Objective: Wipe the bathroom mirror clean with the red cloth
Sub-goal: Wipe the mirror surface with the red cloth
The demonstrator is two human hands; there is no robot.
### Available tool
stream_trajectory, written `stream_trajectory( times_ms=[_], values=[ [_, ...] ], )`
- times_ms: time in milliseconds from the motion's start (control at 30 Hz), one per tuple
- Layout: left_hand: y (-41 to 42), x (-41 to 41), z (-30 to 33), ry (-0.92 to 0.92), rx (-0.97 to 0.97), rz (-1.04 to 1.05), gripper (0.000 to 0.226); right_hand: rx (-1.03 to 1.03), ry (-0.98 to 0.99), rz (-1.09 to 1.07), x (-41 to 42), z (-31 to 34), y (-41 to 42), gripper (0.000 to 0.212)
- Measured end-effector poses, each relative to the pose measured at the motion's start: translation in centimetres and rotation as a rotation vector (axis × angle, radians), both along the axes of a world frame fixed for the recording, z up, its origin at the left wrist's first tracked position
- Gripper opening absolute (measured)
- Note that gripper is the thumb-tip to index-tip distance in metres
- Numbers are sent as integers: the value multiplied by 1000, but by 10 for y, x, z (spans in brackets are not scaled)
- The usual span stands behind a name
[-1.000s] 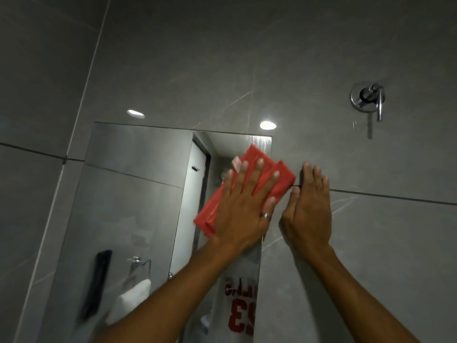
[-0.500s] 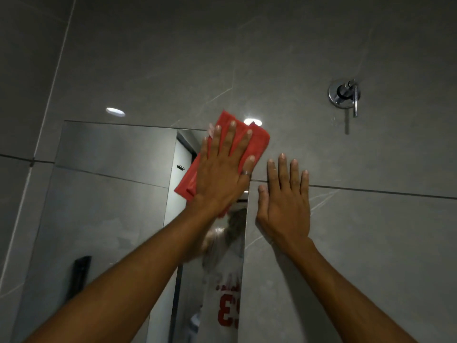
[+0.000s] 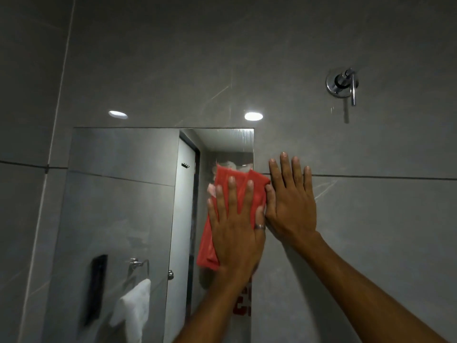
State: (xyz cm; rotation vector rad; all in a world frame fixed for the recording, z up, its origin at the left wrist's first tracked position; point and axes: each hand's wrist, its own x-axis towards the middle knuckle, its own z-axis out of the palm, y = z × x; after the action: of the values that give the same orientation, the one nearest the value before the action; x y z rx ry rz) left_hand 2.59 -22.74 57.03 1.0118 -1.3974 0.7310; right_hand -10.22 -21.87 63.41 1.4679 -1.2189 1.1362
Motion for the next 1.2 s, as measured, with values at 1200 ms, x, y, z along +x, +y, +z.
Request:
stream_trajectory(
  times_ms=[1200],
  values=[
    [6, -9, -224, 120, 124, 56, 68, 133, -4, 22, -13, -218, 20, 64]
  ],
)
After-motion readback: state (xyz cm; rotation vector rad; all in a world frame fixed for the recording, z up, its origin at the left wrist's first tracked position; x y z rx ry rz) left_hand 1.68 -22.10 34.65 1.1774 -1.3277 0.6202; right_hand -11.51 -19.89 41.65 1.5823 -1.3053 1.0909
